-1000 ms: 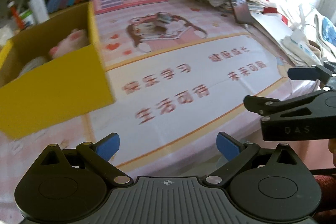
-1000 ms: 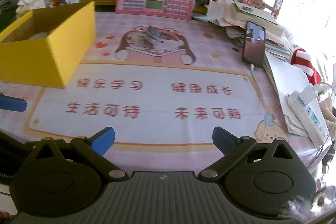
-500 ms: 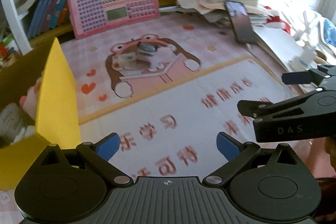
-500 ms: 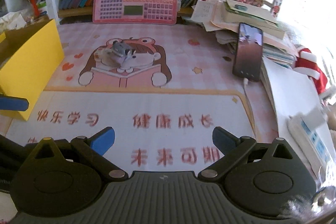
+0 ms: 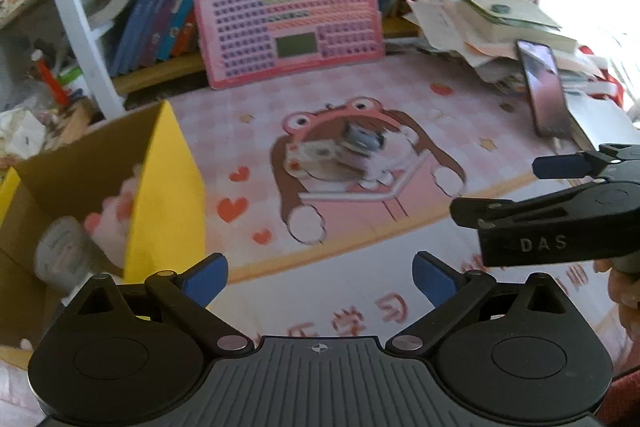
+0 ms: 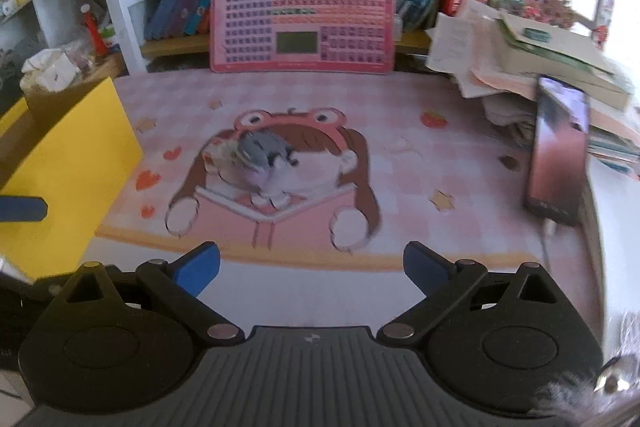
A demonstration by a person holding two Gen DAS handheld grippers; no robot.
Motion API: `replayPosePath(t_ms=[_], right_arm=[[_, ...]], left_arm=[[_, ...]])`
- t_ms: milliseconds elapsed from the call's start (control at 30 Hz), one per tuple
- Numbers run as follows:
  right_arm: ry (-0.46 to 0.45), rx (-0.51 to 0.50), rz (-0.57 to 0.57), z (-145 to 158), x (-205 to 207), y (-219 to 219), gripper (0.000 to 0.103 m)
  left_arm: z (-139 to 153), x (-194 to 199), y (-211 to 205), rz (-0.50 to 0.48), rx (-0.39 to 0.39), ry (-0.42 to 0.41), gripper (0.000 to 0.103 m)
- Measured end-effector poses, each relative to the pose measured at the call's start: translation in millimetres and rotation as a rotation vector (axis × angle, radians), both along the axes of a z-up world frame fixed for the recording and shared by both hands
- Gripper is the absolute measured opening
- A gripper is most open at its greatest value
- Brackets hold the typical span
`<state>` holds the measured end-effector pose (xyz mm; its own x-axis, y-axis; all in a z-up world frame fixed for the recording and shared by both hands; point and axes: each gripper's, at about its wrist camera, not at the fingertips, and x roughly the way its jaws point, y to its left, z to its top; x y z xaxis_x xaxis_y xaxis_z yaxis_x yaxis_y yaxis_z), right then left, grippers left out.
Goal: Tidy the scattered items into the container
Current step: 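Grasp the grey toy car with the right tool while the left tool grasps the small white box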
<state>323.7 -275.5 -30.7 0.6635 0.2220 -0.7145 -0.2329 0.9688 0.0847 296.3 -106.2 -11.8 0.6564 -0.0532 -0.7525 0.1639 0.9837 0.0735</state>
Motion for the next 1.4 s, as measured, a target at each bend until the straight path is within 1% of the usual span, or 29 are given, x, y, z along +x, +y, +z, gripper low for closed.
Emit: replayPosePath(t_ms=[200,367,567,633,700,767,800,833,933,1100,1233,1333,1400], right_arm=[[0.026,0.095,0.045,-4,44,18,0.098],[0.074,0.175,0.07,-16,80,35,0.088],[0.148,0.272,0.038,-33,116,43,0.084],[0.158,0.292,0.019,-37,127,43,0.084],[0.171,0.301,-0.007,-40,135,42,0.08],[0.186,0.3,-0.036,-44,142,40,0.068],[0.194,0.3,-0.044,-46,143,37,0.064],[0.204,0.301,-0.046,-48,144,35,0.053],[0.217,0.339,-0.031,-48,142,21,0.042],[0.166,0.292,-0.044,-37,122,-7,0.042],[0.111,0.206,-0.051,-31,101,-29,0.042],[0.056,0.123,-0.019,-28,84,-35,0.042],[0.034,0.082,0.0,-29,76,-37,0.042]], left_arm=[[0,14,3,0.039,0.031,0.007,0.1],[-2,21,4,0.052,0.065,0.022,0.1],[-4,30,7,0.069,0.097,0.035,0.1],[-6,34,7,0.075,0.101,0.044,0.1],[-8,38,6,0.076,0.105,0.052,0.1],[-9,42,5,0.075,0.111,0.053,0.1],[-10,45,3,0.071,0.111,0.055,0.1],[-10,47,1,0.067,0.11,0.059,0.1],[-13,58,-4,0.054,0.107,0.065,0.1],[-14,80,-18,0.028,0.1,0.048,0.1],[-21,103,-24,0.035,0.086,0.044,0.1],[-31,120,-26,0.049,0.048,0.048,0.1],[-40,132,-26,0.064,0.032,0.043,0.098]])
